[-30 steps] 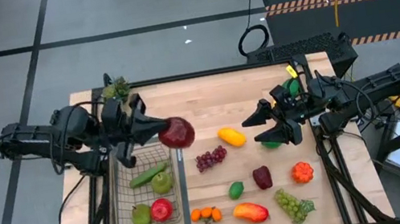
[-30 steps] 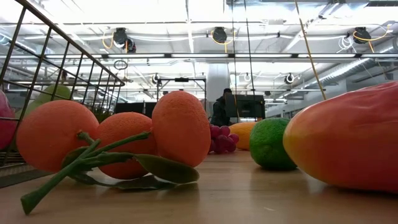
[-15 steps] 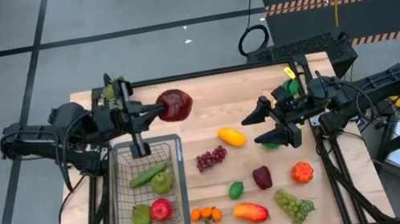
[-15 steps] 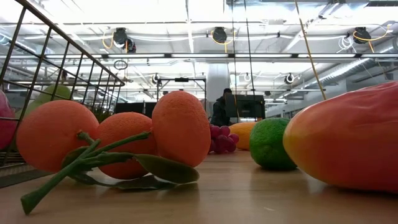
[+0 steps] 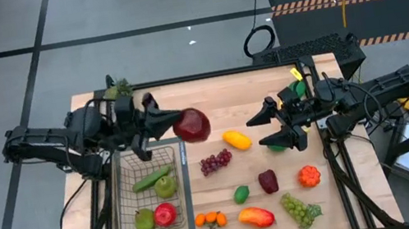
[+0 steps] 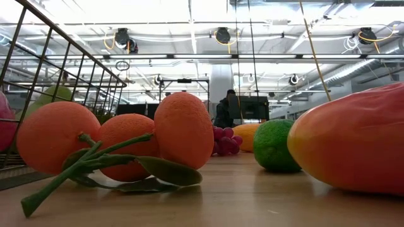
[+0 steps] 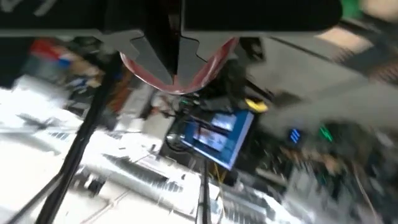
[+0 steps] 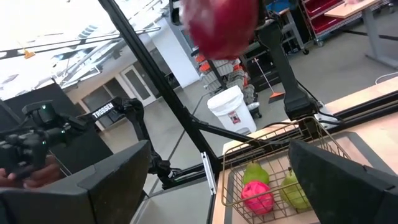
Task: Build produce basket
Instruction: Put the top dark red apple into the wire basket
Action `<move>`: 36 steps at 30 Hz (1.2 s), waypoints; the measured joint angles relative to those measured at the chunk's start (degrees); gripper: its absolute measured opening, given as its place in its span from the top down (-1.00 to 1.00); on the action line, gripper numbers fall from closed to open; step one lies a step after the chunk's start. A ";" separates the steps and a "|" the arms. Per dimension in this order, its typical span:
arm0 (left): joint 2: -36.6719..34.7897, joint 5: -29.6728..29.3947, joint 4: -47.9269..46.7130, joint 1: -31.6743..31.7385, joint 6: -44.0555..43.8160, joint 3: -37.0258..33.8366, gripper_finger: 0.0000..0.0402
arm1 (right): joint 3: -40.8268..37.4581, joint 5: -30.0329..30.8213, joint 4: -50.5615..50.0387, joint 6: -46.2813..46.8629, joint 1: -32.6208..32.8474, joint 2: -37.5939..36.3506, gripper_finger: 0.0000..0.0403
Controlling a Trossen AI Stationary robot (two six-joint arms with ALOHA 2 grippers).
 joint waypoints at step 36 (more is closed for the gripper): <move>1.06 -6.09 -62.05 -23.61 -18.56 -1.03 0.98 | 0.00 -0.26 -0.29 -0.20 0.02 0.00 -0.86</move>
